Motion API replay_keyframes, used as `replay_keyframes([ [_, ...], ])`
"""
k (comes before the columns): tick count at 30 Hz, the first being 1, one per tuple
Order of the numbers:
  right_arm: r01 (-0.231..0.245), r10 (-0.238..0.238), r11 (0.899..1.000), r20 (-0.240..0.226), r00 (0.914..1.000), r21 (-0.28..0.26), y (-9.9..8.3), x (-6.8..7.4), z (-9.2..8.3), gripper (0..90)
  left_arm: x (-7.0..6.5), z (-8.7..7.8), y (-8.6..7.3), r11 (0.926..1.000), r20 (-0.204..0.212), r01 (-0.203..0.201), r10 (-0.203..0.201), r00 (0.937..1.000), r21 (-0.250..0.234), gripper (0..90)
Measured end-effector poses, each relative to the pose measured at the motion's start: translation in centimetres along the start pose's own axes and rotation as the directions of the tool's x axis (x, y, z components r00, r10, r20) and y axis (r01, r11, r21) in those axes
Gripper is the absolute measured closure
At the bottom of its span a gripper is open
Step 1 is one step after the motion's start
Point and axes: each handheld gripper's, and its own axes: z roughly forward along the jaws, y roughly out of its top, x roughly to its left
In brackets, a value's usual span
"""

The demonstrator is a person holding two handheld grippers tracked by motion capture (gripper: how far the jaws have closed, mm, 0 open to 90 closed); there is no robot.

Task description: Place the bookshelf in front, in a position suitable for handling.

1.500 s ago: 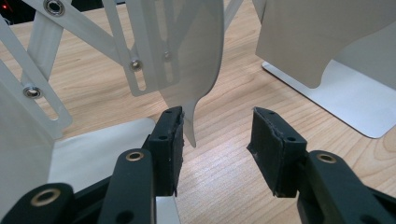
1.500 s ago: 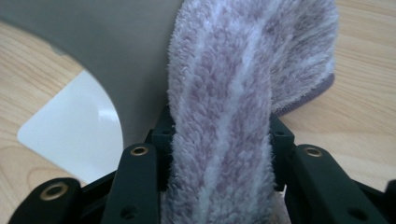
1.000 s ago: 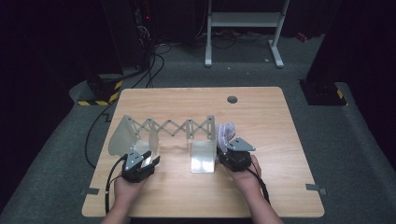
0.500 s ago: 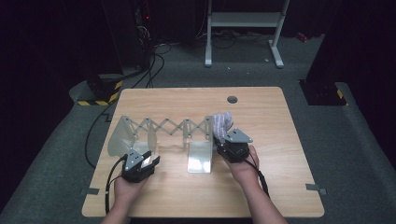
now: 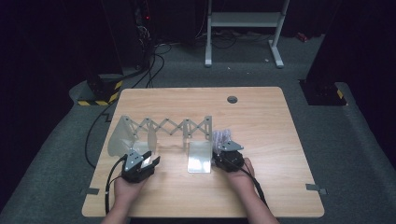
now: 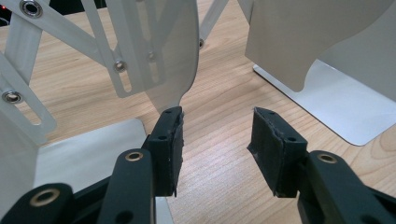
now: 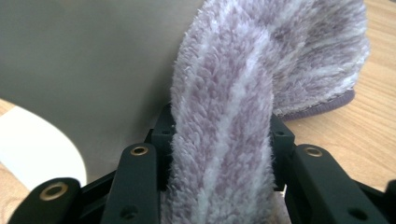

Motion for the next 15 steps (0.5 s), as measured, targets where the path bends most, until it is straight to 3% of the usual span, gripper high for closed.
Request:
replay_keyframes([
  [4, 0.003, -0.003, 1.000, -0.001, 1.0000, -0.016, 0.6, -0.1, -0.8, 59.4, 0.0, -0.1, 0.0, 1.0000, -0.001, 0.002, -0.002, 1.0000, -0.003, 53.8],
  [8, 0.008, -0.008, 0.997, 0.001, 1.0000, -0.074, 1.9, -0.1, -2.5, 59.3, 0.0, -0.1, 0.0, 1.0000, 0.000, 0.002, -0.002, 1.0000, -0.004, 53.8],
  [15, 0.029, -0.025, 0.977, 0.021, 0.9995, -0.211, 5.0, 0.0, -6.6, 59.2, 0.0, -0.1, 0.1, 1.0000, -0.001, 0.002, -0.002, 1.0000, -0.006, 53.8],
])
